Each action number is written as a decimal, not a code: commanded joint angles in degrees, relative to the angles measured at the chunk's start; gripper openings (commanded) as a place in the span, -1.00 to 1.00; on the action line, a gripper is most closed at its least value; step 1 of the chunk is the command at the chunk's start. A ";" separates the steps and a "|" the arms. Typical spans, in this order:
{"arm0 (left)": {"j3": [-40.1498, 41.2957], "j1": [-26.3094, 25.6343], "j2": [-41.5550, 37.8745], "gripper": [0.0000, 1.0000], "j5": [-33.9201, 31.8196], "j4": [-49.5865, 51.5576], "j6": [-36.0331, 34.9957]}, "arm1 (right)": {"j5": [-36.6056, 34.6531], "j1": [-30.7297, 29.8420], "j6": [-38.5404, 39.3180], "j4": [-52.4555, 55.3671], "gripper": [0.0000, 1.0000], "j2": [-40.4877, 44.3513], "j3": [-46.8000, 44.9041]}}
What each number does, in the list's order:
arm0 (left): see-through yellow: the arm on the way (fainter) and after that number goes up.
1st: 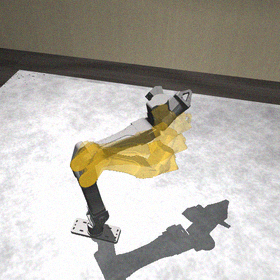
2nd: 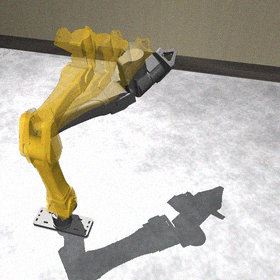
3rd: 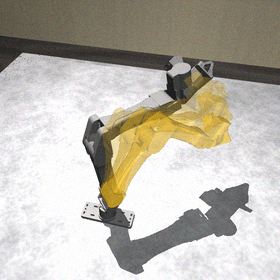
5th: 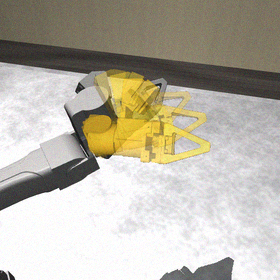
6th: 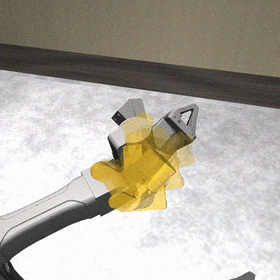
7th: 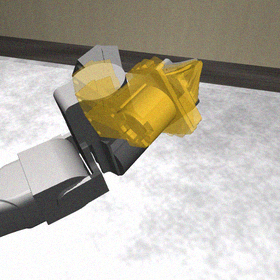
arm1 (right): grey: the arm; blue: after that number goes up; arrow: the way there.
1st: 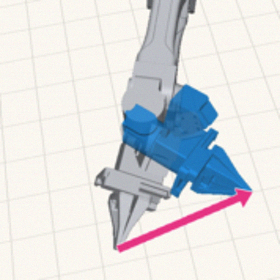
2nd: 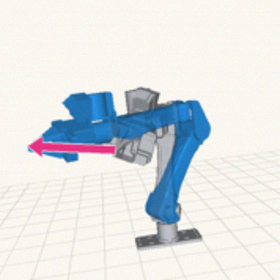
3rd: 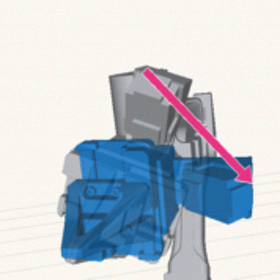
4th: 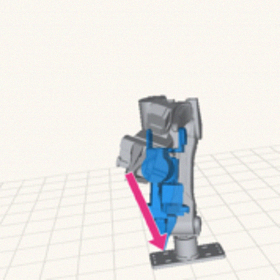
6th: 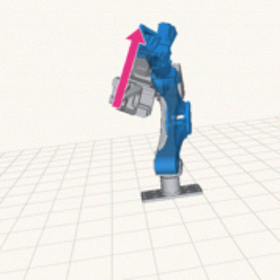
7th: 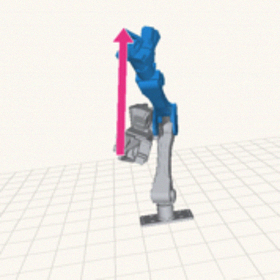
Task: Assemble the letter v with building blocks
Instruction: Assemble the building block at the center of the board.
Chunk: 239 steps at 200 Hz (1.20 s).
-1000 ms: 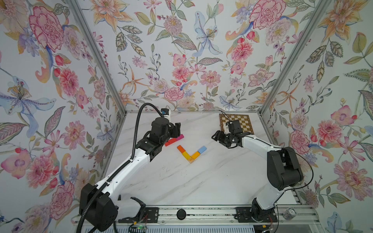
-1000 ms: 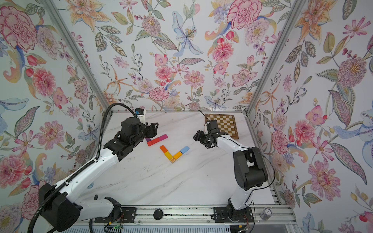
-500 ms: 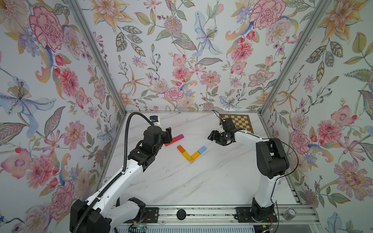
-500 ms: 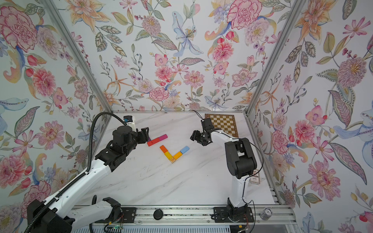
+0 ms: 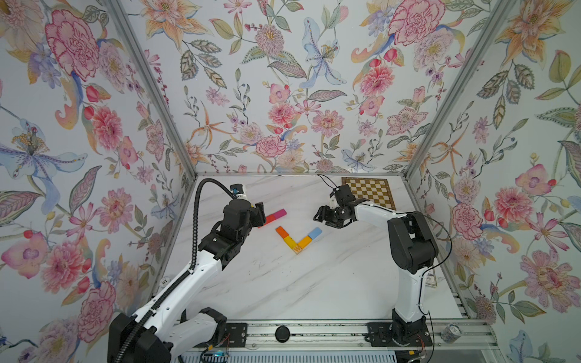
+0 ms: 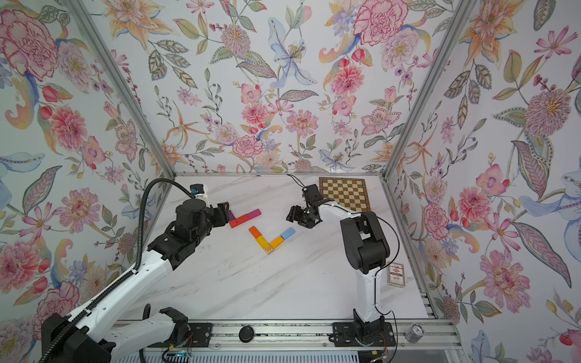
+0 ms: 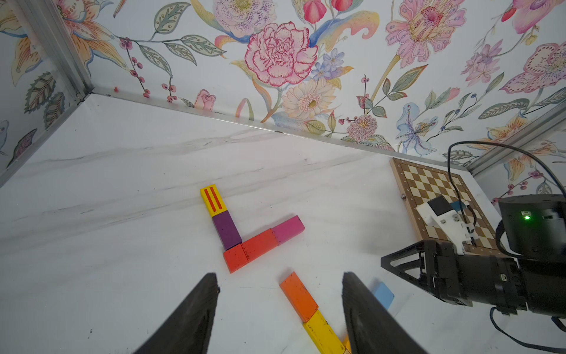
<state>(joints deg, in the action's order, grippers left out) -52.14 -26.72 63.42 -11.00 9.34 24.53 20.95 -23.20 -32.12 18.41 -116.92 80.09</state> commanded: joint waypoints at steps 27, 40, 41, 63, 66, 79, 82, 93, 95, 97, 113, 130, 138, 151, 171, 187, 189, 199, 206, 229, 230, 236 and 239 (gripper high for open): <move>0.81 0.62 0.57 0.34 -0.60 0.17 0.94 | 1.54 -0.89 1.01 1.71 0.36 -1.71 1.47; 0.88 0.66 0.57 0.34 -0.53 0.23 0.95 | 1.64 -1.05 1.09 1.84 0.35 -2.17 1.78; 0.89 0.68 0.57 0.34 -0.52 0.19 0.95 | 1.68 -1.05 1.09 1.86 0.35 -2.21 1.80; 0.99 0.68 0.61 0.34 -0.33 0.30 1.01 | 2.18 -1.40 1.18 2.39 0.33 -3.08 2.81; 1.05 0.70 0.57 0.34 -0.33 0.28 0.97 | 2.21 -1.47 1.17 2.46 0.33 -3.23 2.88; 1.16 0.72 0.57 0.34 -0.25 0.32 1.11 | 2.38 -1.75 1.27 2.76 0.32 -3.57 3.37; 1.16 0.71 0.52 0.34 -0.25 0.31 1.10 | 2.41 -1.82 1.34 2.83 0.32 -3.66 3.46; 1.25 0.70 0.50 0.34 -0.25 0.32 1.20 | 2.44 -2.01 1.44 3.02 0.32 -3.84 3.70; 1.25 0.70 0.53 0.34 -0.25 0.28 1.17 | 2.43 -2.02 1.44 3.07 0.32 -3.88 3.74; 1.25 0.70 0.54 0.34 -0.25 0.31 1.21 | 2.43 -2.09 1.44 3.11 0.32 -3.85 3.75; 1.30 0.70 0.57 0.34 -0.09 0.26 1.25 | 2.43 -2.20 1.44 3.38 0.32 -4.06 3.95; 1.25 0.71 0.65 0.34 -0.06 0.32 1.38 | 2.34 -2.45 1.66 3.76 0.32 -4.18 4.00; 1.34 0.70 0.74 0.34 0.08 0.26 1.41 | 2.30 -2.55 1.71 3.99 0.32 -4.11 4.02; 1.33 0.70 0.74 0.33 0.24 0.18 1.54 | 2.21 -2.72 1.84 4.29 0.32 -4.17 4.00; 1.43 0.69 0.74 0.33 0.46 0.02 1.69 | 2.08 -2.83 1.85 4.56 0.30 -4.15 3.75; 1.43 0.70 0.66 0.33 0.55 0.04 1.73 | 2.01 -2.89 1.79 4.85 0.29 -4.13 3.76; 1.43 0.70 0.66 0.33 0.55 0.06 1.68 | 2.02 -2.90 1.79 4.83 0.28 -4.15 3.69; 1.43 0.71 0.65 0.33 0.50 0.14 1.71 | 1.99 -2.99 1.80 4.95 0.26 -4.16 3.67; 1.43 0.67 0.59 0.33 0.46 0.10 1.66 | 1.99 -3.06 1.71 4.96 0.25 -4.17 3.68; 1.43 0.70 0.55 0.33 0.47 0.14 1.67 | 1.99 -3.25 1.53 4.94 0.22 -4.36 3.58; 1.43 0.70 0.60 0.33 0.51 0.14 1.71 | 1.99 -3.25 1.53 4.95 0.21 -4.41 3.58; 1.43 0.71 0.57 0.33 0.55 0.15 1.68 | 2.07 -3.30 1.49 4.98 0.21 -4.44 3.71; 1.43 0.75 0.57 0.33 0.55 0.13 1.67 | 2.03 -3.33 1.45 4.98 0.20 -4.52 3.67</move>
<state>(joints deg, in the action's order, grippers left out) -51.72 -26.61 63.81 -10.76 9.32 25.65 23.16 -25.93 -31.24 21.34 -119.81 82.94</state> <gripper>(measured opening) 0.667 0.609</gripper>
